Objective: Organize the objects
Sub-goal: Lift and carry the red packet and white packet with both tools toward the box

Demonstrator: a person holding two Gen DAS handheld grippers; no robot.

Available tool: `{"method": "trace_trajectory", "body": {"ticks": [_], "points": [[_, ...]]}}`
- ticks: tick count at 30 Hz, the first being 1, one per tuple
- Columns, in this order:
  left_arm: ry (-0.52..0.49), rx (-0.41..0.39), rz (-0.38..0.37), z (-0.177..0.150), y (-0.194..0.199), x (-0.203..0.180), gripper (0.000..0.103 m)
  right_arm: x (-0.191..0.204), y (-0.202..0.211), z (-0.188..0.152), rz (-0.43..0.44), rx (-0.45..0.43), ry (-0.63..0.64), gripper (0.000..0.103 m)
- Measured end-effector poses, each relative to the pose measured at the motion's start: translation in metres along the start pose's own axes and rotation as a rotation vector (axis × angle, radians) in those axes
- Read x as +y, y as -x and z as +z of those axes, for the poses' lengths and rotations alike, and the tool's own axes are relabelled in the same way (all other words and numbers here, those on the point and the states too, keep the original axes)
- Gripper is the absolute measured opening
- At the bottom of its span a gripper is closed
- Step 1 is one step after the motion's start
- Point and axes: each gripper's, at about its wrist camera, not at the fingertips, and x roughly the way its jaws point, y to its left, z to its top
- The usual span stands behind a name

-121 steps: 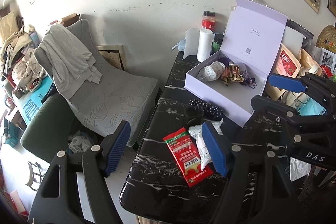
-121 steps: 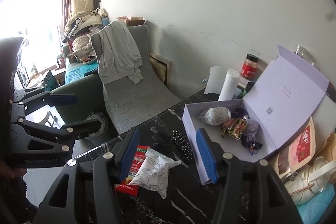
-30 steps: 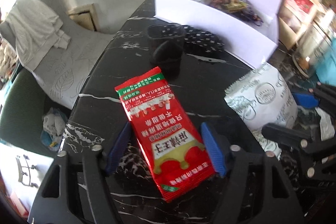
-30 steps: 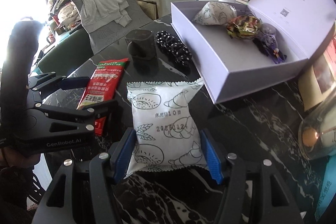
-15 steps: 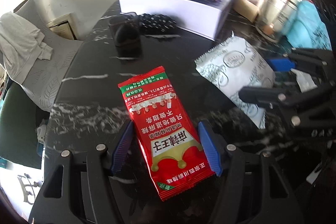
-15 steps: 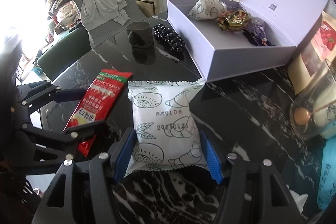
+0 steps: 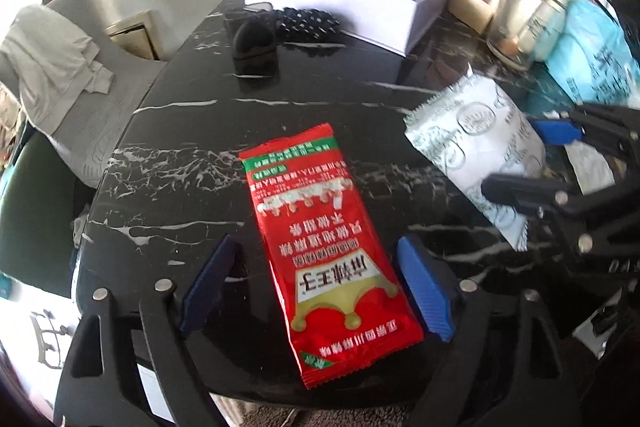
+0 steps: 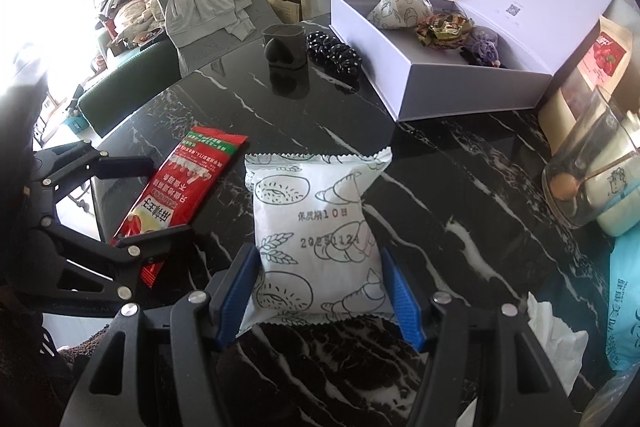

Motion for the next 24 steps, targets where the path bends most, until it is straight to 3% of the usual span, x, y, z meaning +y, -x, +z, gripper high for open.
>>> {"method": "trace_trajectory", "body": {"ticks": [8, 16, 19, 21, 24], "points": [[0.023, -0.025, 0.02, 0.0, -0.003, -0.005, 0.091, -0.001, -0.011, -0.003, 0.011, -0.002, -0.014, 0.071], [0.039, -0.056, 0.025, -0.001, -0.003, -0.005, 0.091, -0.005, -0.015, -0.005, 0.022, -0.018, -0.029, 0.072], [0.026, -0.063, 0.021, -0.002, -0.001, -0.006, 0.082, -0.003, -0.015, -0.006, 0.011, -0.024, -0.023, 0.073], [0.015, -0.065, 0.015, -0.002, 0.001, -0.009, 0.069, 0.001, -0.016, -0.006, -0.013, -0.023, -0.007, 0.073], [-0.002, -0.076, 0.004, -0.002, 0.004, -0.013, 0.058, 0.004, -0.019, -0.006, -0.032, -0.026, 0.004, 0.074]]}}
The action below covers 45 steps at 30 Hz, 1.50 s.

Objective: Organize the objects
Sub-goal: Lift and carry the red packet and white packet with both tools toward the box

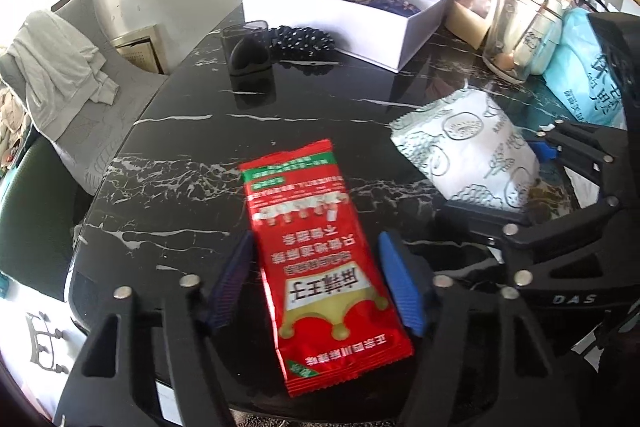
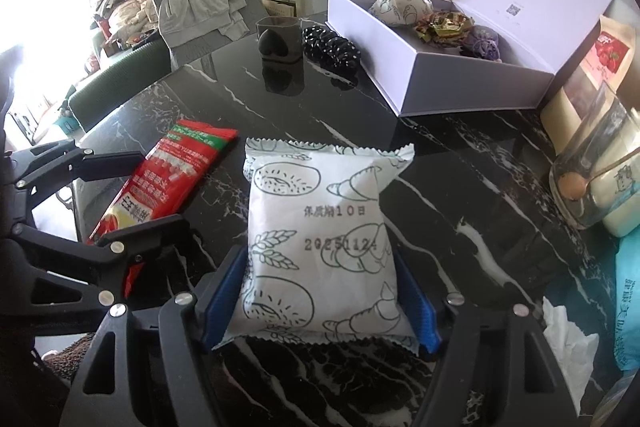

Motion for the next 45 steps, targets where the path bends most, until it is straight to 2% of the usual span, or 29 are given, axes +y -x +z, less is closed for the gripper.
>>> {"method": "trace_trajectory", "body": {"ticks": [4, 10, 13, 24, 29, 32, 37, 39, 40, 41, 42, 45], "points": [[0.009, -0.008, -0.007, -0.002, 0.002, 0.001, 0.054, 0.0, -0.001, 0.001, -0.002, -0.009, -0.001, 0.073], [0.061, -0.003, -0.045, -0.002, 0.006, 0.01, 0.048, 0.002, 0.0, 0.0, 0.005, -0.025, 0.017, 0.062], [0.089, 0.006, -0.067, -0.003, 0.008, 0.015, 0.048, 0.002, 0.001, 0.001, 0.007, -0.024, 0.02, 0.059], [0.125, -0.005, -0.056, 0.0, 0.023, 0.024, 0.047, 0.003, 0.004, 0.002, 0.072, -0.018, 0.009, 0.058], [0.146, 0.039, -0.045, -0.002, 0.013, 0.029, 0.047, 0.005, 0.006, 0.004, 0.074, -0.021, 0.015, 0.058], [0.15, 0.042, -0.017, -0.001, 0.009, 0.029, 0.048, 0.005, 0.006, 0.003, 0.078, -0.017, 0.015, 0.058], [0.096, 0.058, 0.068, 0.005, -0.001, 0.018, 0.062, 0.003, 0.003, 0.002, 0.076, -0.001, 0.007, 0.058], [0.099, 0.051, 0.059, 0.008, -0.005, 0.017, 0.065, 0.003, 0.003, 0.001, 0.077, -0.003, 0.007, 0.058], [0.097, 0.044, 0.061, 0.009, -0.006, 0.017, 0.065, 0.002, 0.003, 0.001, 0.079, -0.002, 0.007, 0.058], [0.093, 0.03, 0.059, 0.009, -0.005, 0.017, 0.054, 0.002, 0.003, 0.0, 0.079, -0.002, 0.006, 0.058], [0.094, 0.022, 0.054, 0.011, -0.005, 0.018, 0.048, 0.002, 0.003, 0.0, 0.08, -0.003, 0.006, 0.058], [0.118, 0.022, 0.031, 0.012, -0.004, 0.023, 0.044, 0.001, 0.003, 0.0, 0.085, -0.004, 0.002, 0.058]]}}
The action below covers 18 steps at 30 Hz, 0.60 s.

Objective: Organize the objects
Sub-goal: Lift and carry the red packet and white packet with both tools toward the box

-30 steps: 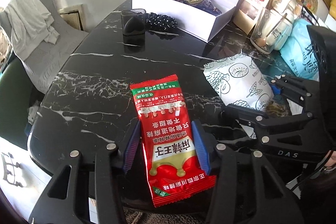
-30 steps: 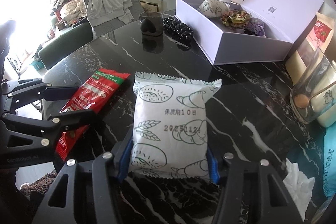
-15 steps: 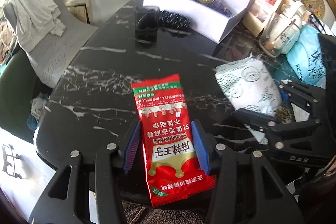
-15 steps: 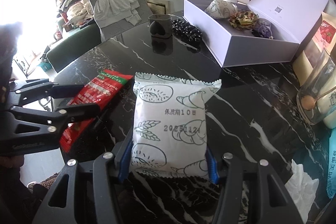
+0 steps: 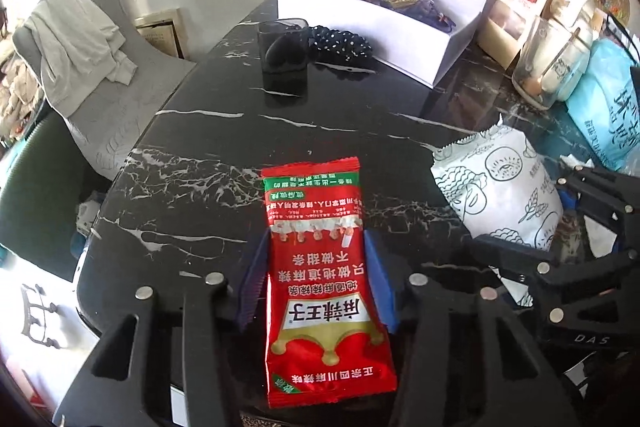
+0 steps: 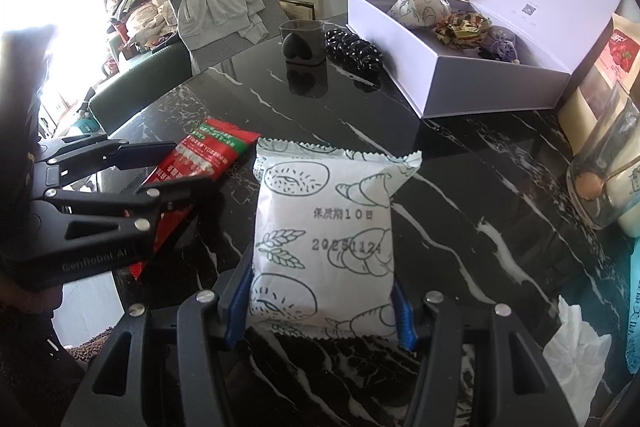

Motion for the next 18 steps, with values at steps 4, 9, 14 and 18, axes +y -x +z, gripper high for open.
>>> {"method": "trace_trajectory", "body": {"ticks": [4, 9, 14, 18], "points": [[0.036, 0.008, -0.04, 0.0, 0.004, 0.007, 0.043, 0.0, 0.002, 0.0, 0.006, -0.007, -0.005, 0.057], [0.047, 0.003, -0.047, -0.001, 0.012, 0.01, 0.043, 0.002, 0.007, 0.005, 0.008, -0.027, 0.003, 0.057], [0.035, -0.022, -0.035, 0.005, 0.029, 0.011, 0.043, 0.005, 0.014, 0.013, 0.009, -0.044, 0.01, 0.057], [0.02, -0.048, -0.032, 0.013, 0.042, 0.011, 0.043, 0.007, 0.021, 0.02, 0.006, -0.063, 0.017, 0.057]]}}
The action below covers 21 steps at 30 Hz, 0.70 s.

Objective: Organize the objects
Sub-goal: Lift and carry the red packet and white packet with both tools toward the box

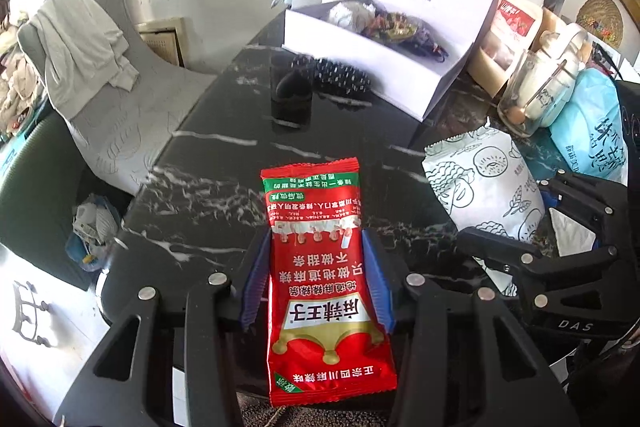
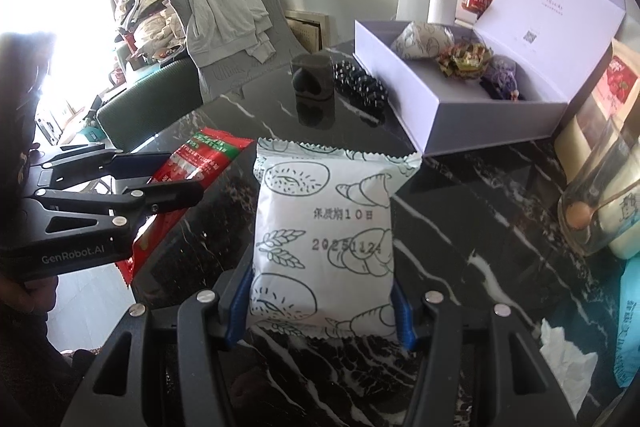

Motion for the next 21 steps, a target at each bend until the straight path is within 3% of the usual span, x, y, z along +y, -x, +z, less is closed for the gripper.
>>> {"method": "trace_trajectory", "body": {"ticks": [21], "points": [[-0.181, -0.046, -0.118, 0.05, 0.023, -0.068, 0.043, -0.031, 0.057, 0.0, -0.123, -0.065, -0.074, 0.057]]}}
